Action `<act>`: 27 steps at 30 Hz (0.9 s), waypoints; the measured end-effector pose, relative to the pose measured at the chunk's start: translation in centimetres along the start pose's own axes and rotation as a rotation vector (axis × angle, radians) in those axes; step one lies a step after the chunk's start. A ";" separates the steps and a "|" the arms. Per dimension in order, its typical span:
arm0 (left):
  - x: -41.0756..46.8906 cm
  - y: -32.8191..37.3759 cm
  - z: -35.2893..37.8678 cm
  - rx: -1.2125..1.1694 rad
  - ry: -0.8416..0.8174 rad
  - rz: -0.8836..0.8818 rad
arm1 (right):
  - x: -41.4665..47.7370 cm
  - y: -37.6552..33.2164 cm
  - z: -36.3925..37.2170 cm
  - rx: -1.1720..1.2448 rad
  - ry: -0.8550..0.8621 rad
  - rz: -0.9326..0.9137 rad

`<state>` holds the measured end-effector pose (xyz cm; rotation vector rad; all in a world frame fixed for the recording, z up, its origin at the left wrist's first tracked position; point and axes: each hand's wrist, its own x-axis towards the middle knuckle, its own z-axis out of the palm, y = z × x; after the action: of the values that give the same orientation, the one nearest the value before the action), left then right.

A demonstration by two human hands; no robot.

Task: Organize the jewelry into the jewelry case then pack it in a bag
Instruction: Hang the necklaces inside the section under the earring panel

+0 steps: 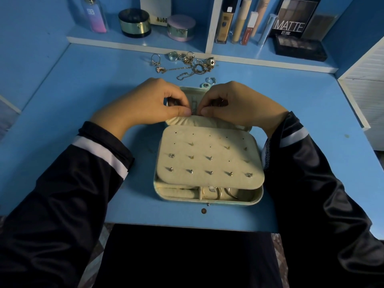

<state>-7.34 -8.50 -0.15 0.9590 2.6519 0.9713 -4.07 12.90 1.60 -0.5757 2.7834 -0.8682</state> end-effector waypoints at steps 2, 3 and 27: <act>0.0 0.0 0.0 0.000 0.002 0.002 | 0.1 0.2 0.1 -0.008 0.052 0.004; 0.0 0.0 -0.1 -0.001 0.004 0.000 | 0.2 0.3 0.2 -0.013 0.076 -0.001; 0.0 -0.1 -0.2 -0.007 0.004 0.007 | 0.3 0.4 0.6 0.033 0.038 -0.078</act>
<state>-7.42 -8.66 -0.09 0.9659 2.6490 0.9843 -4.29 12.77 0.89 -0.6726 2.7921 -0.9480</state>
